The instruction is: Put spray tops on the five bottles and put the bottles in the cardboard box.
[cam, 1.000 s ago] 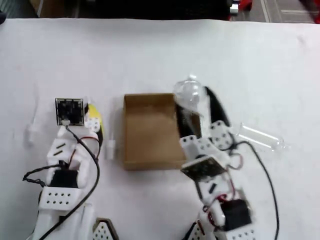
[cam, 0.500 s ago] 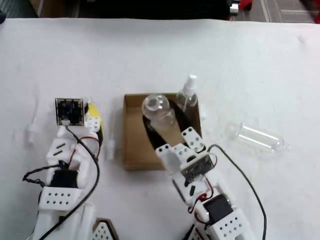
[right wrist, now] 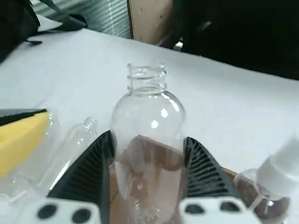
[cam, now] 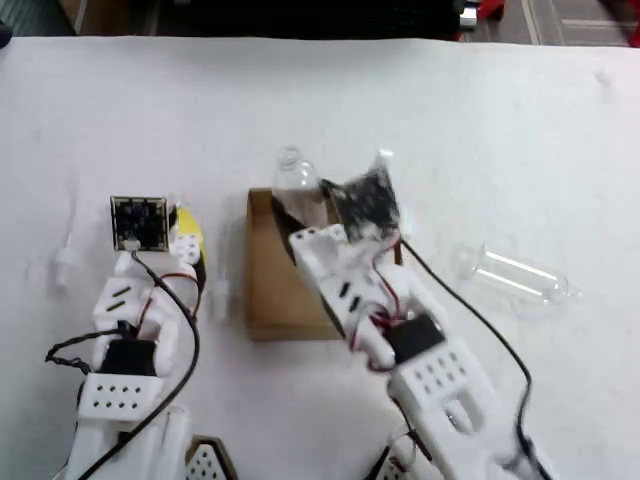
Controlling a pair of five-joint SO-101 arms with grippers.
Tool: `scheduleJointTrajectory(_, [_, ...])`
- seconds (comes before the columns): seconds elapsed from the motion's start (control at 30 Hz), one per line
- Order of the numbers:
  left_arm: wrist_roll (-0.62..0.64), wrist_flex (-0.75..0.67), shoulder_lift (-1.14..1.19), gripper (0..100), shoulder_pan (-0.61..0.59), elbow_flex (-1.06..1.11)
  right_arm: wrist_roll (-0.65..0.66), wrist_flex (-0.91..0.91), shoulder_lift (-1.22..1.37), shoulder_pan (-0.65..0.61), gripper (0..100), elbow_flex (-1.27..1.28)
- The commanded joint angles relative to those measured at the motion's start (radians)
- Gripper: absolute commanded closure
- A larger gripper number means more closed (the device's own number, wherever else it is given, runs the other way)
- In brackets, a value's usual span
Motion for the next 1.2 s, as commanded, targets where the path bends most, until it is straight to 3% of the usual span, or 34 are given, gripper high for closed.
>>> scheduleJointTrajectory(0.0, [-0.011,-0.028,-0.025,97,0.018,-0.034,-0.011,-0.206,0.174,0.012,98.2,-0.029])
scheduleJointTrajectory(0.27, [-0.009,-0.029,-0.025,97,0.018,-0.034,-0.011,-0.550,0.473,0.008,98.2,-0.026])
scheduleJointTrajectory(0.57, [-0.011,-0.023,-0.025,97,0.050,-0.034,-0.011,-0.562,0.691,0.005,97.8,-0.146])
scheduleJointTrajectory(0.93, [-0.011,-0.023,-0.025,97,0.050,-0.034,-0.011,-0.562,0.714,-0.024,97.5,-0.176])
scheduleJointTrajectory(1.17, [-0.011,-0.023,-0.025,97,0.050,-0.034,-0.011,-0.564,0.760,-0.024,80.8,-0.201])
